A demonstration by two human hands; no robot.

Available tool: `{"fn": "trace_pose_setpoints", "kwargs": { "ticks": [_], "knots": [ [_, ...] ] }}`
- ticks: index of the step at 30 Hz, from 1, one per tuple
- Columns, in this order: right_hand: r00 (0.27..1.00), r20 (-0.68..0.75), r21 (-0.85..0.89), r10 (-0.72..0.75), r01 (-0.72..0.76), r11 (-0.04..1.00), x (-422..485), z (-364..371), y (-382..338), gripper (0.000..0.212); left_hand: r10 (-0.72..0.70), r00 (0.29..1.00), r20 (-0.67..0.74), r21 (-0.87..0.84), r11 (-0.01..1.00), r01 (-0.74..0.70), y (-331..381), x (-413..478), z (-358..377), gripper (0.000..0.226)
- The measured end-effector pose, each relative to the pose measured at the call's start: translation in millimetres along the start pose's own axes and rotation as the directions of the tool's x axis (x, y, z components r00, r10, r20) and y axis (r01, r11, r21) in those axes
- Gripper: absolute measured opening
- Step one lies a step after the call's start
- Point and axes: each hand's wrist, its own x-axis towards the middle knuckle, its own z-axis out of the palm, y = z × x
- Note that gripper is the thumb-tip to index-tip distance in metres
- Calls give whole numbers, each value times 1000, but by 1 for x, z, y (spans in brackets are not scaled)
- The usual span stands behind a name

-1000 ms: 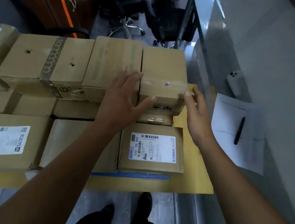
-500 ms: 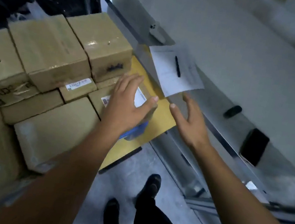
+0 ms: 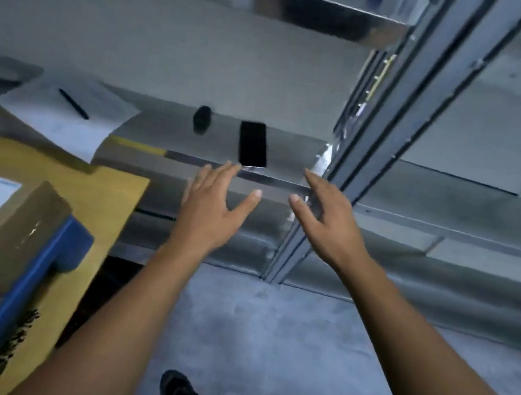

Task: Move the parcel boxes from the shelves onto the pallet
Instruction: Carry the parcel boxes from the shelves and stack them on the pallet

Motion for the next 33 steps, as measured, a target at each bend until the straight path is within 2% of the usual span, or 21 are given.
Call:
{"fn": "trace_pose_setpoints", "kwargs": {
  "ticks": [4,7,17,25,29,33],
  "knots": [
    [985,-101,-8,143,-144,990,-55,-69,82,67,133,980,147,47,989,-141,86,-1,78,79],
    [952,-169,26,254,-253,967,-99,-120,145,67,181,957,229,92,974,-206,153,-12,140,80],
    [811,-309,121,496,-484,867,-239,-261,318,72,299,870,393,111,923,-368,344,-73,313,81],
    [652,-396,242,646,-605,759,-316,-335,411,73,421,764,489,26,869,-495,448,-98,420,79],
    [592,-419,278,688,-638,718,-333,-358,454,74,449,716,534,-22,854,-520,487,-99,470,94],
    [553,-431,287,713,-665,690,-333,-381,505,73,456,686,566,-50,850,-524,522,-85,528,90]
  ]
}}
